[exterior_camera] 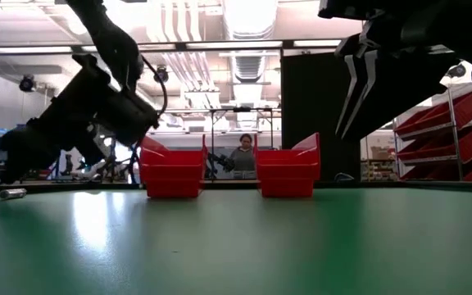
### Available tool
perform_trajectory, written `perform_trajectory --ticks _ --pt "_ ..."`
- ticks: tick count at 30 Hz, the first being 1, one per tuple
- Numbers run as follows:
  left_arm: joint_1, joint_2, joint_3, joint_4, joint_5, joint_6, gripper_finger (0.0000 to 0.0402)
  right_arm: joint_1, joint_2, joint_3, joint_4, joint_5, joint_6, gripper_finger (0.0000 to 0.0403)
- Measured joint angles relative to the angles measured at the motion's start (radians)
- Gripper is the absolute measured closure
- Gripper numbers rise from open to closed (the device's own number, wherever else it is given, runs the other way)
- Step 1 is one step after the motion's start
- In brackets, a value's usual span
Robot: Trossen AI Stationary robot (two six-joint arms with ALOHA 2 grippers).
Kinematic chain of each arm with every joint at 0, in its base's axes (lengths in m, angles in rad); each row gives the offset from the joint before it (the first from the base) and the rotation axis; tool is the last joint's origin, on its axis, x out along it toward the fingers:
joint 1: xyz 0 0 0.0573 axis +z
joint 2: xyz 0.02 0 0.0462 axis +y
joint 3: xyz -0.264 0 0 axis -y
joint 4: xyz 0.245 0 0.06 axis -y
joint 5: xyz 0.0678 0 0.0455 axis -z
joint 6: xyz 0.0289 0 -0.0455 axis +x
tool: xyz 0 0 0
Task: Sort batteries
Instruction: Put the silver battery into the left red bin
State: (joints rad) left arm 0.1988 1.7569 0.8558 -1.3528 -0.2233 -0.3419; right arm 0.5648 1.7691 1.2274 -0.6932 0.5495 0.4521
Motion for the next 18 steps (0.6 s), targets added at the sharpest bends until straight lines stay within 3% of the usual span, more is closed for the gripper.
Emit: perform_trajectory --ticks 18 --pt "-0.019 0.031 -0.002 0.127 -0.001 0.106 0.0149 0.001 0.0 0.0 0.0 -0.009 0.073 0.0314"
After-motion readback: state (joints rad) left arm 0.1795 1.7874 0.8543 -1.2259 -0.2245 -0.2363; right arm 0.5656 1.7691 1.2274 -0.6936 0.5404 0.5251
